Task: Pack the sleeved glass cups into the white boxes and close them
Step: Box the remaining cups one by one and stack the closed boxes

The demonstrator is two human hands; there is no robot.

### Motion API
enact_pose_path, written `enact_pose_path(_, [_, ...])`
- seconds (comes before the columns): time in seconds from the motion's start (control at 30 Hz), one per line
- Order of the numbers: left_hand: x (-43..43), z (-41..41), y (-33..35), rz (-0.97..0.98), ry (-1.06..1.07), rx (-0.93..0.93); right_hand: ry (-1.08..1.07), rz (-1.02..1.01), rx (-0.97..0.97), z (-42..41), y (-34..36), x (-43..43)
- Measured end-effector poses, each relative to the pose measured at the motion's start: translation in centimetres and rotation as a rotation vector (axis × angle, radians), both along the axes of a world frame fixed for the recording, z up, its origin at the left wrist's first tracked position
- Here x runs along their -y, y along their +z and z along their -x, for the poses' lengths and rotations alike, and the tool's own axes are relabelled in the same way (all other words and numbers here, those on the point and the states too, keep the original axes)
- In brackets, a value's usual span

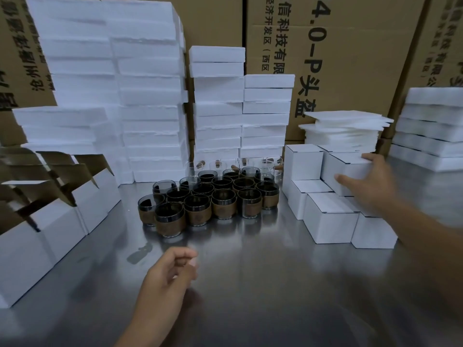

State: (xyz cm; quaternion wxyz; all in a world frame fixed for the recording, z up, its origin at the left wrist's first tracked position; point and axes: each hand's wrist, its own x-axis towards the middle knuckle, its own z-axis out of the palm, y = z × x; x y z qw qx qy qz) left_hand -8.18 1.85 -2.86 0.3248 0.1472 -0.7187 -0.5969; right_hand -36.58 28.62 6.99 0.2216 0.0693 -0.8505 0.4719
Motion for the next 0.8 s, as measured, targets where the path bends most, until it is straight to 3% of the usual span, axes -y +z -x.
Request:
enact_pose_path(0.13, [-0.2, -0.1, 0.1, 0.009, -0.01, 0.016, -0.008, -0.187, 0.005, -1.9, 1.2, 0.4])
enact_pose_path(0.23, [-0.3, -0.2, 0.3, 0.012, -0.01, 0.024, 0.008, -0.275, -0.2, -5.1, 2.8, 1.8])
enact_pose_path(0.33, [-0.6, -0.4, 0.7, 0.028, -0.015, 0.037, 0.187, -0.278, -0.346, -9.7, 3.7, 4.0])
enact_pose_path(0.53, [-1.1, -1.2, 1.9, 0.044, -0.008, 0.04, 0.633, -0.127, -0.209, -19.7, 0.6, 8.3])
enact_pose_path(0.8, [-1.1, -3.6, 2.2, 0.052, 0.054, 0.003, 0.647, 0.037, -0.028, -23.0, -7.6, 11.2])
